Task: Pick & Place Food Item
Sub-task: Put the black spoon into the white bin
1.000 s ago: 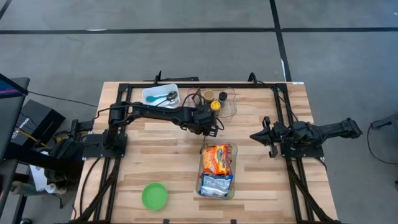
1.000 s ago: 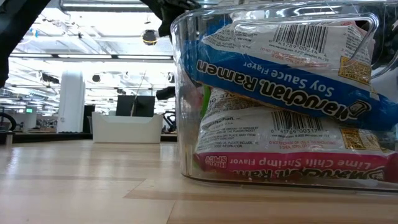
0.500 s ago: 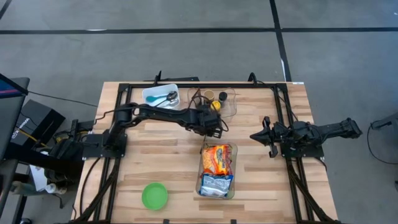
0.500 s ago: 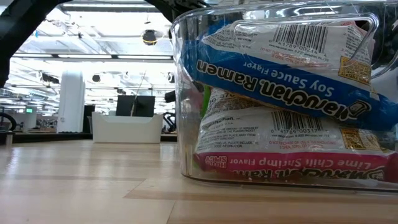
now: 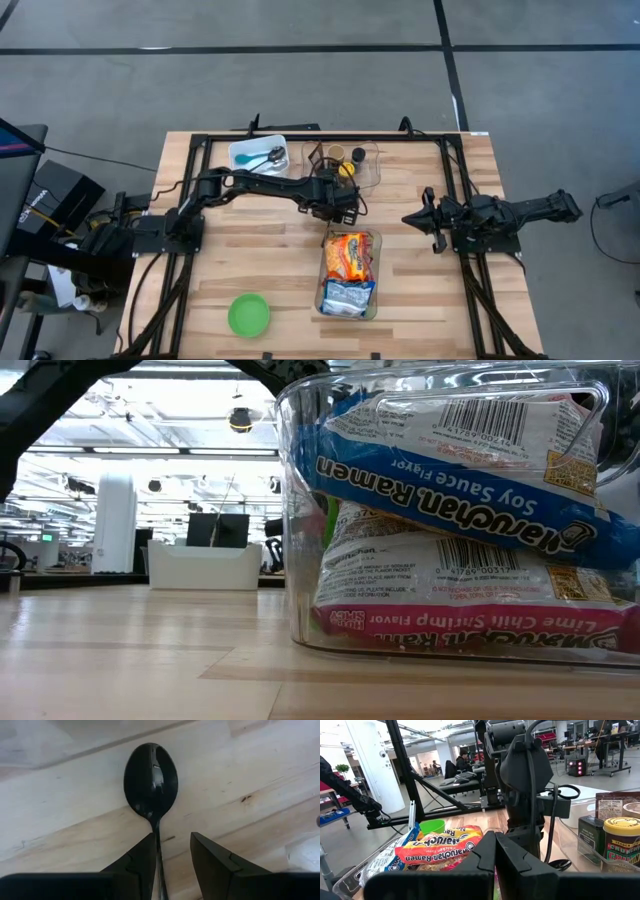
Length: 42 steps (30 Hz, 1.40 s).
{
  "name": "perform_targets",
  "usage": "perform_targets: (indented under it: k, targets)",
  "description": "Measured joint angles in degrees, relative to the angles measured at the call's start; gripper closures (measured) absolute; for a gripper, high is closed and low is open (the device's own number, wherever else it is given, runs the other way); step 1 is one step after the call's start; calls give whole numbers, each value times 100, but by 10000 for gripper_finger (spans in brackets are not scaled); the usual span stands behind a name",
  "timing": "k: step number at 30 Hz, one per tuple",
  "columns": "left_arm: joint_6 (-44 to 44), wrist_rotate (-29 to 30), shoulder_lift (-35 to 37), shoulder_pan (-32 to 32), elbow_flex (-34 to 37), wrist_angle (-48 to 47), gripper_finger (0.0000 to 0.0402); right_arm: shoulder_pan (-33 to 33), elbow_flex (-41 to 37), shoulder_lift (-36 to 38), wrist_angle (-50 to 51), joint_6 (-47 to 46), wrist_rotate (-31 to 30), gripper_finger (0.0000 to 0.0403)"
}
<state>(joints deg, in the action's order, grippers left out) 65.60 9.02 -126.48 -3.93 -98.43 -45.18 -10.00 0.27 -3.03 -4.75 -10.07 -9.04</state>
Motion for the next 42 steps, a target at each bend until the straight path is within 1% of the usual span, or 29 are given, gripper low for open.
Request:
perform_targets:
  k: [7, 17, 35, 42]
  targets:
    - [271, -2, 0, 3, 0, -319, 286, 2, -2, 0, 0, 0, 0, 403]
    - [199, 0, -154, 44, -2, -73, 286, 1, 0, -1, 0, 0, 0, 403]
    - [177, 0, -186, 67, 4, -244, 286, 0, 0, -2, 2, 0, 0, 403]
    - [176, 457, -190, 165, 4, -247, 286, 2, -2, -2, 2, 0, 0, 403]
